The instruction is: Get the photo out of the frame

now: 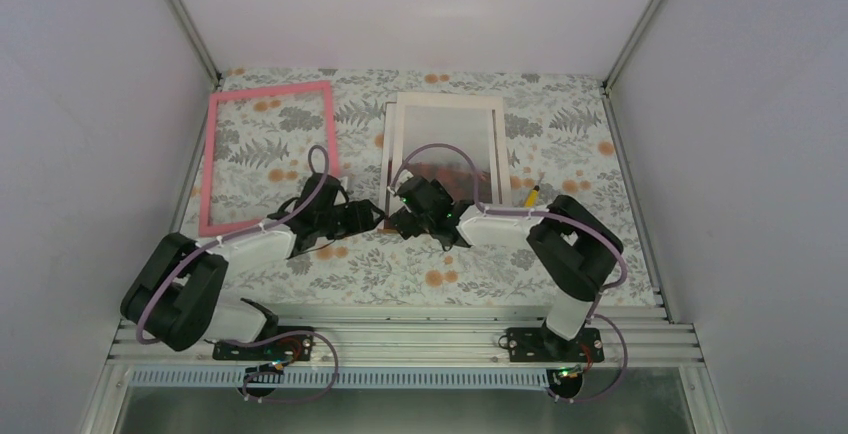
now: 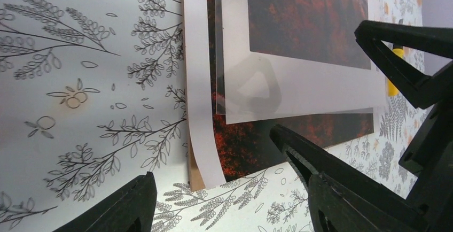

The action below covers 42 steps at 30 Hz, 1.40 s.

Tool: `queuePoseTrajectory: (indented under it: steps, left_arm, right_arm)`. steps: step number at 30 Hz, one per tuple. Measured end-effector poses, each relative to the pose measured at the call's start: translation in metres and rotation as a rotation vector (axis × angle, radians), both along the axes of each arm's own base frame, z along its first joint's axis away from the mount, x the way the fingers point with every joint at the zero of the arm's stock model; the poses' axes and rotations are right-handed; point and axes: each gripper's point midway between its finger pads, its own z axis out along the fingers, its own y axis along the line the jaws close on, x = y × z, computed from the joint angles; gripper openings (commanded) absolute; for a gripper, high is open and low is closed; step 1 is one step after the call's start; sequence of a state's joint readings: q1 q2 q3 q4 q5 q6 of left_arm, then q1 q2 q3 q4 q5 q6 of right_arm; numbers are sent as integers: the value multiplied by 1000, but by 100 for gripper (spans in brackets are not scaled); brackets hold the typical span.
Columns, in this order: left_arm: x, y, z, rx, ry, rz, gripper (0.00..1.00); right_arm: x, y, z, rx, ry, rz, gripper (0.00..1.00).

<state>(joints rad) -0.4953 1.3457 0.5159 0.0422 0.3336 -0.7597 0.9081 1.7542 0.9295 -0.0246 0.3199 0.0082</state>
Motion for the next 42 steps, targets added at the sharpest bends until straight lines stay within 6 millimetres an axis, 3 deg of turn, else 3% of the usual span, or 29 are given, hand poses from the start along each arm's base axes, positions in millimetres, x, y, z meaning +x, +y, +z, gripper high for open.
queuePoseTrajectory:
  steps: [14, 26, 34, 42]
  left_arm:
    - [0, -16, -23, -46, 80, -2, 45]
    - [2, -24, -27, -94, 98, 6, 41]
    - [3, -27, -33, -114, 120, 11, 32]
    - [2, -27, -34, -123, 118, 16, 30]
  right_arm:
    - [4, -3, -8, 9, 7, -9, 100]
    - [3, -20, -16, 12, 10, -38, 100]
    - [2, -10, -8, 68, 17, -4, 100]
    - [10, 2, 6, 116, 20, -22, 100]
